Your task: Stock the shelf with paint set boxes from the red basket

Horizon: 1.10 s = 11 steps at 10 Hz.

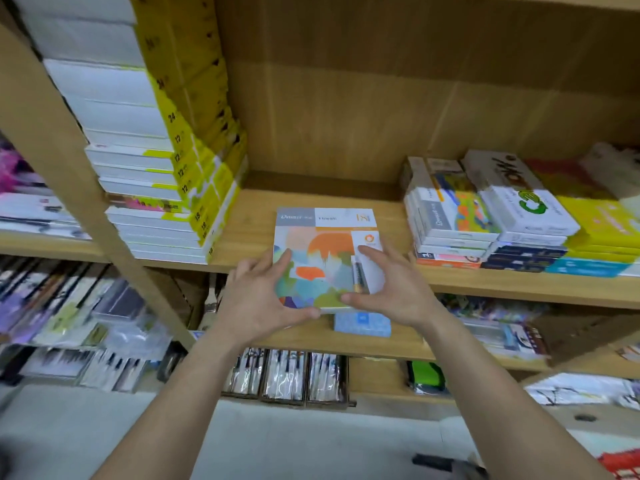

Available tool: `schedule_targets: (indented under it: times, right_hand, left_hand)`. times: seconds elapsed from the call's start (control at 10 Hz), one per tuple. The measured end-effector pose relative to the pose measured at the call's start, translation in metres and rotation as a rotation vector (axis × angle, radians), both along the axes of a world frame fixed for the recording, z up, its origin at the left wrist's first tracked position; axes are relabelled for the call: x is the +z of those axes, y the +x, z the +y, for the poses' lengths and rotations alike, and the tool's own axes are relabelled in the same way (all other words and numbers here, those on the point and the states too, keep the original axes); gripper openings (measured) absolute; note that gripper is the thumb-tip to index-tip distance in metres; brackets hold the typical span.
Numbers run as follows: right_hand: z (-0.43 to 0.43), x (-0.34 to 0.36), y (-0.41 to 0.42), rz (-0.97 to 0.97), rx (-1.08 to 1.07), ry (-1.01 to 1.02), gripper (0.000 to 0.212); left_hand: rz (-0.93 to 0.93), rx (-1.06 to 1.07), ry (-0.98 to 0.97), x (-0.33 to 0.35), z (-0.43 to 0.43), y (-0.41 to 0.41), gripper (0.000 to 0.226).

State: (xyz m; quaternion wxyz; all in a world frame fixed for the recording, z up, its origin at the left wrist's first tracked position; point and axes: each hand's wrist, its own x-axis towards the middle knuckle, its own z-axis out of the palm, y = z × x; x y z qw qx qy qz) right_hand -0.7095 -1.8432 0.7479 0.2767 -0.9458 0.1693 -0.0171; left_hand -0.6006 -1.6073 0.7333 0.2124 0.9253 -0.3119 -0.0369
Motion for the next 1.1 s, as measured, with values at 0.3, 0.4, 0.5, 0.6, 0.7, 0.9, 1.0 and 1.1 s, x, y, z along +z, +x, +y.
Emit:
schedule_targets:
  times: [0.3,0.4,0.5,0.6,0.7,0.9,1.0,1.1]
  right_hand:
    - [-0.011,-0.01,0.007,-0.096,-0.061,-0.014,0.091]
    - [-0.008,-0.013,0.031,-0.112,-0.138,-0.037,0.082]
    - [-0.008,-0.014,0.052,-0.09,-0.192,-0.103,0.075]
    - [-0.014,-0.012,0.069,-0.029,-0.176,-0.119,0.068]
    - [-0.02,-0.014,0.073,-0.01,-0.149,-0.138,0.066]
    - [-0.01,-0.012,0.063,-0.089,-0.243,-0.156,0.064]
    - [-0.006,-0.004,0.043,-0.046,-0.203,-0.175,0.064]
    - [-0.012,0.01,0.016,-0.019,-0.155,-0.181,0.063]
  left_hand:
    - [-0.03,0.043,-0.168,-0.004,-0.021,0.029,0.103]
    - [-0.046,0.063,-0.2,-0.007,-0.04,0.049,0.082]
    - [-0.102,0.137,-0.159,-0.008,-0.059,0.065,0.072]
    - [-0.187,0.19,-0.085,-0.01,-0.071,0.072,0.07]
    - [-0.172,0.224,-0.077,-0.014,-0.075,0.078,0.072]
    - [-0.16,0.246,-0.012,-0.007,-0.082,0.07,0.07]
    - [-0.148,0.283,0.009,0.006,-0.081,0.049,0.068]
    - [-0.2,0.245,0.012,0.017,-0.077,0.025,0.069]
